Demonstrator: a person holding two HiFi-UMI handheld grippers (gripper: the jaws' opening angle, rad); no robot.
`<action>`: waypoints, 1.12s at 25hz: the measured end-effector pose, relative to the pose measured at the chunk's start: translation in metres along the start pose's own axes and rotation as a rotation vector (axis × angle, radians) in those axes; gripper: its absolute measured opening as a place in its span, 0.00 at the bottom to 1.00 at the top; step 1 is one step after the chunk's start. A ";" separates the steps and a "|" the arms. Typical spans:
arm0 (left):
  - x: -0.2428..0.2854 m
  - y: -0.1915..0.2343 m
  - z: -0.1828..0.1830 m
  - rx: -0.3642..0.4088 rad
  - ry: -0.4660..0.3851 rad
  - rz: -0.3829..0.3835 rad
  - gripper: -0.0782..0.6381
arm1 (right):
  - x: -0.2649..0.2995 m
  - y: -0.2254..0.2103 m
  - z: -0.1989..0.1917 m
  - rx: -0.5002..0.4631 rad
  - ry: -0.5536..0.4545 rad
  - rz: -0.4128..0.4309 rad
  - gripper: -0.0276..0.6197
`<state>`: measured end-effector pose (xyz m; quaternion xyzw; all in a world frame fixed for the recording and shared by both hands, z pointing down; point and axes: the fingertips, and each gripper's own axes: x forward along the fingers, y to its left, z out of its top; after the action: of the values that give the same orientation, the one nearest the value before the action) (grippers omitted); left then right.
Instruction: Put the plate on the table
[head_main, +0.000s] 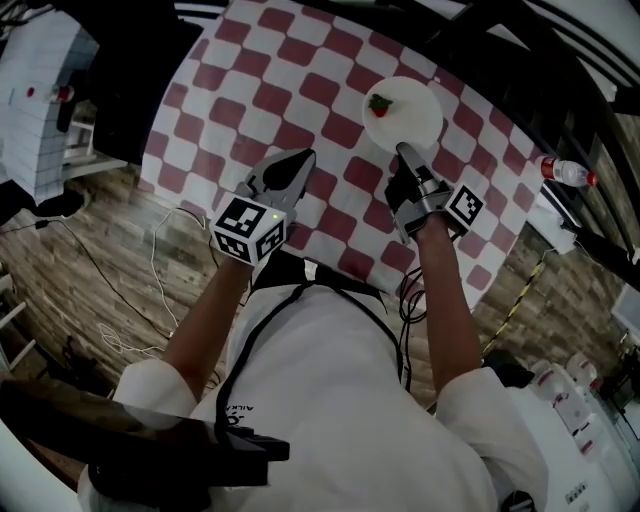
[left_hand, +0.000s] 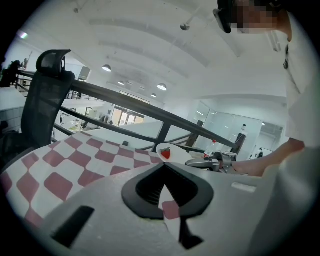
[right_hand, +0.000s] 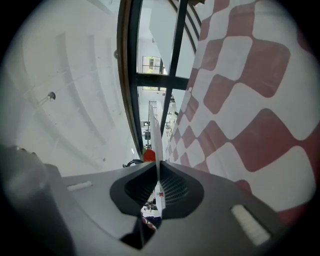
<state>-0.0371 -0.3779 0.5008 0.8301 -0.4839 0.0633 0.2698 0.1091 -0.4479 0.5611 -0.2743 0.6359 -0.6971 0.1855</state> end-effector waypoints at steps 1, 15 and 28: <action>0.003 0.002 0.001 -0.002 -0.002 0.006 0.12 | 0.004 -0.003 0.003 0.000 0.005 -0.001 0.08; 0.036 0.012 -0.005 -0.036 -0.012 0.022 0.12 | 0.050 -0.040 0.044 0.006 0.019 0.009 0.08; 0.057 0.024 -0.019 -0.039 0.003 0.042 0.12 | 0.081 -0.070 0.078 0.021 -0.013 -0.024 0.08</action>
<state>-0.0244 -0.4219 0.5469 0.8144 -0.5019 0.0607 0.2850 0.1006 -0.5497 0.6457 -0.2844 0.6239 -0.7043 0.1839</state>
